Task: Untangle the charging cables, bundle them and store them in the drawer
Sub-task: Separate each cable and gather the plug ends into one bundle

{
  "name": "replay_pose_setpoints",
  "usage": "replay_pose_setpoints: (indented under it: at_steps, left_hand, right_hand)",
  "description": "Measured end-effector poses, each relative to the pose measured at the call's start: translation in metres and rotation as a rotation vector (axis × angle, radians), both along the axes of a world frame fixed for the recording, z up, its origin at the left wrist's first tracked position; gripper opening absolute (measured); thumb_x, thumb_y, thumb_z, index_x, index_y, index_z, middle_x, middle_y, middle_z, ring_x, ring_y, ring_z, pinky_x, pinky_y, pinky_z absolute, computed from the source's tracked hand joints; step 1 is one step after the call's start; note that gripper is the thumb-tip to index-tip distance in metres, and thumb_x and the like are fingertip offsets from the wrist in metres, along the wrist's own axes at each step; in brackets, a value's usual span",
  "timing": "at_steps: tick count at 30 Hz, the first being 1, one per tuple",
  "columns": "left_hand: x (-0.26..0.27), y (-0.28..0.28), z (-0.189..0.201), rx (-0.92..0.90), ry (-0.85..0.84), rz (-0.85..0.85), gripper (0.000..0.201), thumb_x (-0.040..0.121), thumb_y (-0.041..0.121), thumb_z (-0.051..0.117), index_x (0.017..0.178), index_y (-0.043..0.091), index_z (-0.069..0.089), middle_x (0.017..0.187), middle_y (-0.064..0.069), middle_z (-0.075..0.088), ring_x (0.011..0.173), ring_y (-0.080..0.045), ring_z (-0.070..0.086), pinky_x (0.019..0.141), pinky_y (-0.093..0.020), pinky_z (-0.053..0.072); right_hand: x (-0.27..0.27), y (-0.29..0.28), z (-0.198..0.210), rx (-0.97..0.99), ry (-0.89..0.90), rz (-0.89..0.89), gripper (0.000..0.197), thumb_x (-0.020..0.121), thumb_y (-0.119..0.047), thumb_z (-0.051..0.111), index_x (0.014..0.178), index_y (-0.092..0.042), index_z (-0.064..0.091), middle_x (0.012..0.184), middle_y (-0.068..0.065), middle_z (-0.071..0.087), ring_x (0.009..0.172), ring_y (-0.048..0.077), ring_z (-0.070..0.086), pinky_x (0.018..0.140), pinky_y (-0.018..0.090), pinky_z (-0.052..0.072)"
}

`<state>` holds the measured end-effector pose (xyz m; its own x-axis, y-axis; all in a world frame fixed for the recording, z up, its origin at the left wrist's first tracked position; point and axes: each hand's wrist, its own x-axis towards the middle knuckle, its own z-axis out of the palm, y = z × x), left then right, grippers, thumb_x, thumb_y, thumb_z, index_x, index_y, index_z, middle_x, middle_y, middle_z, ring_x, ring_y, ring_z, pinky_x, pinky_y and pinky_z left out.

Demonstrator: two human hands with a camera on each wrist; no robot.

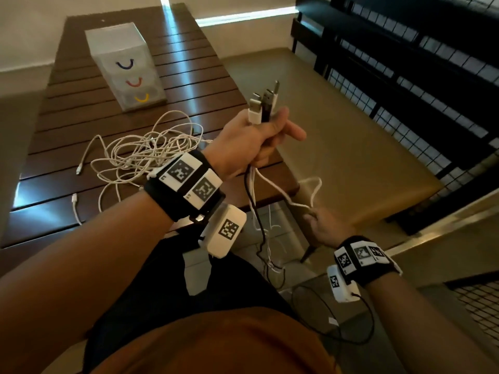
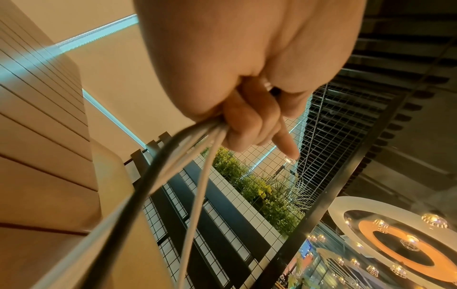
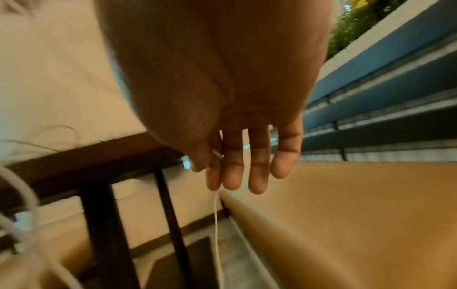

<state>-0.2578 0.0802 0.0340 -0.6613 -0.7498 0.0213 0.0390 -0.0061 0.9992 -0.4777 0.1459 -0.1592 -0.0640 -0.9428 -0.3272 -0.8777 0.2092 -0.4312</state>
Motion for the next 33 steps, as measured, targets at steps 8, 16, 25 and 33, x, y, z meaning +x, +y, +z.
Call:
replay_pose_setpoints:
  at_steps: [8,16,25,33]
  left_hand:
    - [-0.022,0.008,-0.016,-0.013,-0.080,-0.067,0.064,0.101,0.045,0.027,0.065,0.007,0.063,0.054,0.002,0.056,0.048,-0.013,0.041,0.050,-0.026,0.032]
    - [-0.045,0.014,-0.033,0.112,0.073,-0.049,0.060,0.103,0.042,0.022,0.050,0.018,0.039,0.046,0.004,0.031,0.048,-0.018,0.021,0.050,-0.028,0.024]
    - [-0.048,-0.011,-0.019,0.151,-0.023,0.094,0.056,0.101,0.051,0.027,0.057,0.016,0.027,0.045,0.003,0.024,0.043,-0.014,0.019,0.044,-0.024,0.022]
    - [-0.009,-0.060,0.010,-0.315,-0.439,0.331,0.043,0.100,0.038,0.043,0.065,0.014,0.043,0.042,0.009,0.038,0.034,-0.006,0.032,0.037,-0.023,0.028]
  right_hand:
    - [-0.033,0.041,-0.046,0.326,-0.174,-0.127,0.030,0.099,-0.016,0.047,0.126,-0.020,0.058,0.114,0.000,0.063,0.097,0.014,0.057,0.078,0.025,0.045]
    - [0.010,0.018,0.057,-0.122,-1.305,-0.327,0.031,0.091,-0.006,0.045,0.111,-0.021,0.063,0.112,0.006,0.066,0.117,0.025,0.055,0.097,0.036,0.045]
    - [0.044,0.006,0.030,-0.086,-1.042,-0.127,0.029,0.091,-0.023,0.064,0.067,-0.012,0.051,0.050,-0.005,0.040,0.041,0.005,0.036,0.043,0.021,0.032]
    - [-0.018,0.043,-0.052,0.258,-0.465,-0.287,0.036,0.091,-0.040,0.061,0.091,-0.004,0.068,0.064,0.001,0.054,0.054,0.010,0.048,0.050,0.016,0.039]
